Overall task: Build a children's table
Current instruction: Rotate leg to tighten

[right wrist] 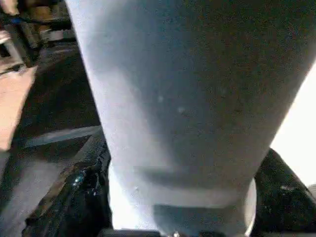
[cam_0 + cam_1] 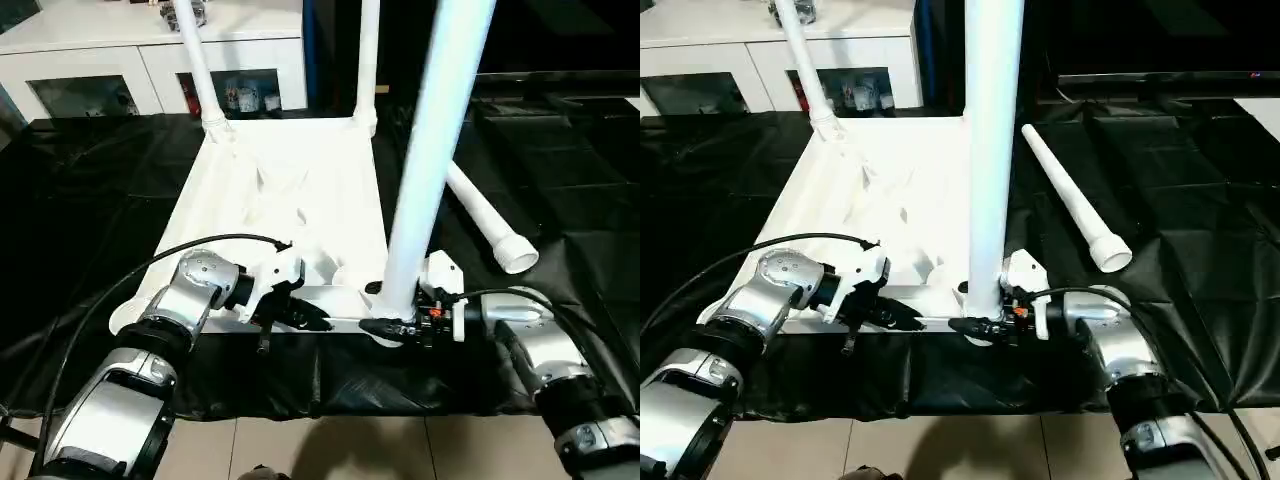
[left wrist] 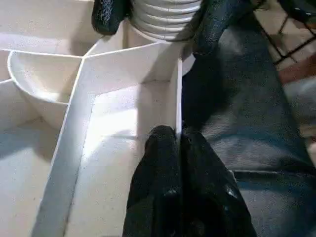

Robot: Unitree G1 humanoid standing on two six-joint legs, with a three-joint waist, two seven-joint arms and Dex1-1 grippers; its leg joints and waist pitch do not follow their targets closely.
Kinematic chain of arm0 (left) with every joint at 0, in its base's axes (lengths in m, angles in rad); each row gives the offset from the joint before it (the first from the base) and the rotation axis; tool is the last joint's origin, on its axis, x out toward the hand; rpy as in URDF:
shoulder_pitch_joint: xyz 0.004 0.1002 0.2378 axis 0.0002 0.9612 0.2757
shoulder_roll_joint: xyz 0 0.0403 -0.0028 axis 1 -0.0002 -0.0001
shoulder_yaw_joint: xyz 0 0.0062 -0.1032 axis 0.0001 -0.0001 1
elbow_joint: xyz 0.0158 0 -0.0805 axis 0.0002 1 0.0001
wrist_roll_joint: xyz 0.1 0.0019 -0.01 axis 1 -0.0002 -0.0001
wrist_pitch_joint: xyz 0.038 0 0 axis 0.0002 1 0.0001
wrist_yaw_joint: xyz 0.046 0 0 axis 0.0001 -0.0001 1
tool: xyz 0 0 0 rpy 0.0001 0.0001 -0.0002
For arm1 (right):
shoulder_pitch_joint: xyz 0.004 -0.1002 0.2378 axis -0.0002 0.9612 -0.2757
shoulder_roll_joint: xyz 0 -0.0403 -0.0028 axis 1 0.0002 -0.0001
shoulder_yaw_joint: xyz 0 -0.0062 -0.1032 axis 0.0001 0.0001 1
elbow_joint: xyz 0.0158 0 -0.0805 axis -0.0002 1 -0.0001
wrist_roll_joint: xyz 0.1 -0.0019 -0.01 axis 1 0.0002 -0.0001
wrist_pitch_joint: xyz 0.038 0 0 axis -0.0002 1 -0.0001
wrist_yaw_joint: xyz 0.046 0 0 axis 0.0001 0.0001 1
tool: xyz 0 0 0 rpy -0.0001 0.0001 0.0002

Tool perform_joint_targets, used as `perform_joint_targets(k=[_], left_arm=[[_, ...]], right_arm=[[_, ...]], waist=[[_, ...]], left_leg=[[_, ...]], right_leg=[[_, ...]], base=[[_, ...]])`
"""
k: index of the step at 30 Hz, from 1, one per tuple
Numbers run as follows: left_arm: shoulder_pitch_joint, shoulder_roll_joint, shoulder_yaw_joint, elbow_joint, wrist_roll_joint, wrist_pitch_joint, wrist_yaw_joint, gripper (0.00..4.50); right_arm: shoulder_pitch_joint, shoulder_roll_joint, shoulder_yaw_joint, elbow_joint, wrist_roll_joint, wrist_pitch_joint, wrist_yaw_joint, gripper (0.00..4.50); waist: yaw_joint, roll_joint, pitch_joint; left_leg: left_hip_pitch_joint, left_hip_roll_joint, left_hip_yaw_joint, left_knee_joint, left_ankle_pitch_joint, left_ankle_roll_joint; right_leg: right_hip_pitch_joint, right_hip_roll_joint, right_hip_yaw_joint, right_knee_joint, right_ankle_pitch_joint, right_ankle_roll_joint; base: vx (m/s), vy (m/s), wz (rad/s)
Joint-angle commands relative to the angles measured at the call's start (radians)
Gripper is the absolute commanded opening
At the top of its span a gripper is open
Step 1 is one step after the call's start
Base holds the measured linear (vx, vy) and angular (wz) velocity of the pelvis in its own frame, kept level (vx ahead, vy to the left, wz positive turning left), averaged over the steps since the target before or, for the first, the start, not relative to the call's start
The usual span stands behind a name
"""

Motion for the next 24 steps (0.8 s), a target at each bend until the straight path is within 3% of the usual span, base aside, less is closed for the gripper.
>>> perform_joint_targets(k=[1, 5, 9, 10, 13, 14, 15, 19, 20, 24], left_arm=[[-0.038, -0.044, 0.019, 0.014, 0.007, 0.037, 0.119, 0.00], [-0.059, -0.107, 0.048, 0.025, 0.013, 0.090, 0.306, 0.00], [-0.069, -0.183, 0.058, 0.021, 0.028, 0.137, 0.483, 0.00], [-0.071, -0.221, 0.063, 0.023, 0.032, 0.146, 0.559, 0.00], [-0.068, -0.245, 0.055, 0.025, 0.042, 0.133, 0.594, 0.00], [-0.066, -0.250, 0.049, 0.024, 0.047, 0.127, 0.597, 0.00], [-0.063, -0.253, 0.051, 0.021, 0.042, 0.126, 0.592, 0.00], [-0.045, -0.247, 0.047, -0.004, 0.035, 0.113, 0.555, 0.00], [-0.039, -0.235, 0.047, -0.010, 0.034, 0.101, 0.537, 0.00], [-0.033, -0.209, 0.046, -0.015, 0.033, 0.079, 0.498, 0.00]], right_arm=[[0.003, 0.053, -0.012, 0.038, -0.027, 0.040, -0.153, 2.75], [-0.026, 0.137, -0.059, 0.116, -0.068, 0.028, -0.418, 2.74], [-0.061, 0.237, -0.112, 0.186, -0.069, 0.036, -0.661, 2.74], [-0.077, 0.271, -0.110, 0.217, -0.094, 0.014, -0.734, 2.74], [-0.086, 0.296, -0.102, 0.236, -0.115, -0.008, -0.772, 2.74], [-0.087, 0.305, -0.105, 0.240, -0.117, -0.015, -0.782, 3.09], [-0.087, 0.308, -0.105, 0.239, -0.117, -0.018, -0.782, 3.44], [-0.090, 0.307, -0.122, 0.237, -0.107, -0.054, -0.759, 3.56], [-0.090, 0.292, -0.125, 0.232, -0.106, -0.071, -0.737, 3.85], [-0.091, 0.256, -0.131, 0.231, -0.085, -0.098, -0.669, 4.05]], waist=[[-0.008, -0.009, -0.060], [-0.024, -0.012, -0.052], [-0.055, -0.010, -0.051], [-0.058, -0.014, -0.053], [-0.060, -0.014, -0.054], [-0.058, -0.014, -0.055], [-0.058, -0.013, -0.056], [-0.060, -0.008, -0.057], [-0.061, -0.008, -0.058], [-0.062, -0.009, -0.059]], left_leg=[[0.021, 0.058, -0.022, -0.069, -0.218, 0.077], [0.022, 0.051, -0.028, -0.076, -0.296, 0.017], [0.023, 0.048, -0.030, -0.078, -0.321, 0.009], [0.024, 0.043, -0.028, -0.073, -0.321, 0.018], [0.018, 0.041, -0.027, -0.071, -0.288, 0.046], [0.016, 0.042, -0.026, -0.070, -0.273, 0.058], [0.015, 0.043, -0.027, -0.071, -0.268, 0.063], [0.015, 0.046, -0.027, -0.072, -0.276, 0.075], [0.015, 0.046, -0.027, -0.072, -0.277, 0.076], [0.012, 0.044, -0.026, -0.069, -0.261, 0.091]], right_leg=[[0.048, -0.065, 0.046, -0.060, -0.164, -0.252], [0.049, -0.071, 0.046, -0.080, -0.358, -0.196], [0.042, -0.065, 0.045, -0.087, -0.361, -0.192], [0.043, -0.065, 0.044, -0.089, -0.368, -0.190], [0.046, -0.065, 0.043, -0.092, -0.354, -0.181], [0.047, -0.064, 0.044, -0.089, -0.333, -0.183], [0.048, -0.064, 0.043, -0.087, -0.324, -0.184], [0.048, -0.064, 0.042, -0.086, -0.304, -0.193], [0.048, -0.063, 0.042, -0.085, -0.298, -0.195], [0.051, -0.064, 0.041, -0.083, -0.272, -0.204]], base=[[0.000, 0.000, 0.00], [0.000, 0.000, 0.00], [0.000, 0.000, 0.00], [0.000, 0.000, 0.00], [0.000, 0.000, 0.00], [0.000, 0.000, 0.00], [0.000, 0.000, 0.00], [0.000, 0.000, 0.00], [0.000, 0.000, 0.00], [0.000, 0.000, 0.00]])
